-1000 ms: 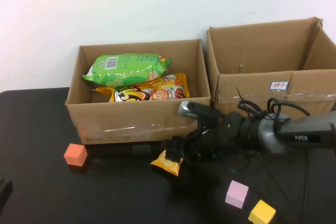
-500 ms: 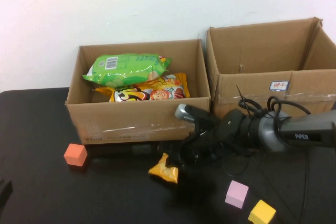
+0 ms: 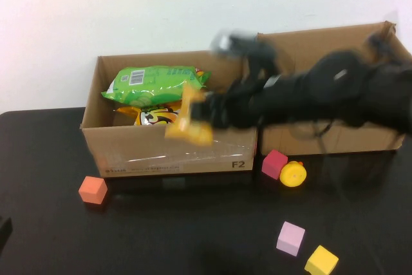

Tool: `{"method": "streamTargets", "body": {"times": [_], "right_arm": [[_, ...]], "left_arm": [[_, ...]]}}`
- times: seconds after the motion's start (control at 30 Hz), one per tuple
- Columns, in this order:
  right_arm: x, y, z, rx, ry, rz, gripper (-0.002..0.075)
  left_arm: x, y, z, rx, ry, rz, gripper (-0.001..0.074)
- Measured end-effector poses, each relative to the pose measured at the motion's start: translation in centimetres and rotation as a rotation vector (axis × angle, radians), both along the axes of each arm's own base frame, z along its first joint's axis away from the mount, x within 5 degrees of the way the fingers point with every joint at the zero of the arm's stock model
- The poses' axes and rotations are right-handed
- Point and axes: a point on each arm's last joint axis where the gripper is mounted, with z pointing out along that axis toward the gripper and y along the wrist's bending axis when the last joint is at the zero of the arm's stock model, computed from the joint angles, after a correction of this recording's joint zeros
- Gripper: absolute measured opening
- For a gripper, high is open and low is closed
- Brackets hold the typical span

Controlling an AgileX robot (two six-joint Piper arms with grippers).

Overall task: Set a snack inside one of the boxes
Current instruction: Place the biscuit in the biscuit box

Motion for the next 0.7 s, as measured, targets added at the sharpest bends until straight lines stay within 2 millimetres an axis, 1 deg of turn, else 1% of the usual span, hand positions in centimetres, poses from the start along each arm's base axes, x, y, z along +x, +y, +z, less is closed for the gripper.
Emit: {"method": "streamTargets", "body": {"times": [0.07, 0.1, 0.17, 0.23, 0.3, 0.33, 0.4, 0.43, 0.47, 0.57, 0.63, 0.7], "right_arm": [[0.1, -1.5, 3.3, 0.026, -0.123, -0.048, 0.0139], [0.5, -3.9, 6.6, 0.062, -0.247, -0.151, 0.0139], [1.3, -6.5, 8.8, 0.086, -0.336, -0.263, 0.0138], [2.4, -9.2, 9.8, 0.096, -0.386, -0.372, 0.0138], [3.5, -11.4, 9.7, 0.087, -0.398, -0.450, 0.0138], [4.0, -12.0, 9.3, 0.080, -0.392, -0.471, 0.0138], [5.3, -13.1, 7.8, 0.056, -0.360, -0.506, 0.0142], [5.7, -13.4, 7.0, 0.050, -0.337, -0.515, 0.0156], [6.3, -13.8, 6.0, 0.049, -0.302, -0.527, 0.0187], [7.5, -14.5, 3.3, 0.054, -0.191, -0.533, 0.0322], [8.0, -14.6, 2.5, 0.054, -0.151, -0.515, 0.0399], [8.2, -14.7, 2.5, 0.057, -0.138, -0.499, 0.0423]], "left_arm": [[0.0, 0.0, 0.0, 0.000, 0.000, 0.000, 0.0008], [0.0, 0.0, 0.0, -0.002, 0.000, 0.000, 0.0008], [0.0, 0.0, 0.0, -0.002, 0.000, 0.000, 0.0008], [0.0, 0.0, 0.0, -0.002, 0.000, 0.000, 0.0008], [0.0, 0.0, 0.0, -0.006, 0.003, -0.002, 0.0008], [0.0, 0.0, 0.0, -0.007, 0.007, -0.004, 0.0008], [0.0, -0.1, -0.1, -0.012, 0.013, -0.008, 0.0008], [0.0, -0.1, -0.1, -0.014, 0.015, -0.009, 0.0008], [0.0, -0.1, -0.1, -0.014, 0.015, -0.009, 0.0008], [-0.1, -0.1, -0.2, -0.014, 0.024, -0.014, 0.0008], [-0.1, -0.2, -0.2, -0.013, 0.030, -0.017, 0.0008], [-0.1, -0.2, -0.3, -0.016, 0.037, -0.021, 0.0008]]}}
